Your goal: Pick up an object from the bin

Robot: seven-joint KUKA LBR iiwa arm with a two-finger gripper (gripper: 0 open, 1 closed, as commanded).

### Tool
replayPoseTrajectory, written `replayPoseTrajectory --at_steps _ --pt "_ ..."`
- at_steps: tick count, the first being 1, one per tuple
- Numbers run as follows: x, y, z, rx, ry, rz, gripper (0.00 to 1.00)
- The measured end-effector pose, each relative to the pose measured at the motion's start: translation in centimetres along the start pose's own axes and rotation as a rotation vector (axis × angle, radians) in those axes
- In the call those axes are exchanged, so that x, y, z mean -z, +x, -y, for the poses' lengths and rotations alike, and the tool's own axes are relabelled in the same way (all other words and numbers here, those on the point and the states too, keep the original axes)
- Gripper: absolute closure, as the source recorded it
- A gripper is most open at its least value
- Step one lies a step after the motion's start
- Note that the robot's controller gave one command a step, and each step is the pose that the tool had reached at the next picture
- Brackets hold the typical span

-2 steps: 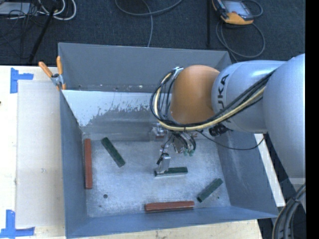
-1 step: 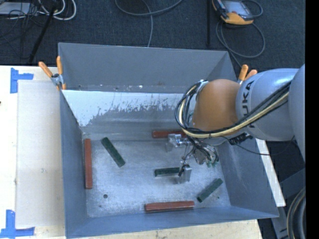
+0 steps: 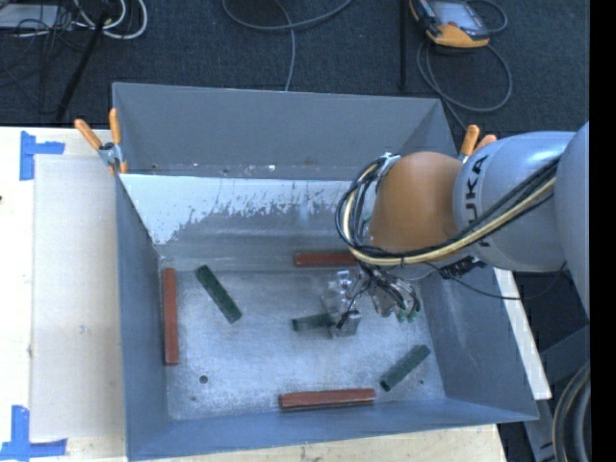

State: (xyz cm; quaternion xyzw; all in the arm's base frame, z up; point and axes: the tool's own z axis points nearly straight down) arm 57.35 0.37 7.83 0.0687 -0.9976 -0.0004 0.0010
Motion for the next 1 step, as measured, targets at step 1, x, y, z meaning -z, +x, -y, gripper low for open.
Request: replayPoseTrajectory --at_steps 1 --pt "13.98 3.51 0.11 0.085 0.002 0.009 1.00"
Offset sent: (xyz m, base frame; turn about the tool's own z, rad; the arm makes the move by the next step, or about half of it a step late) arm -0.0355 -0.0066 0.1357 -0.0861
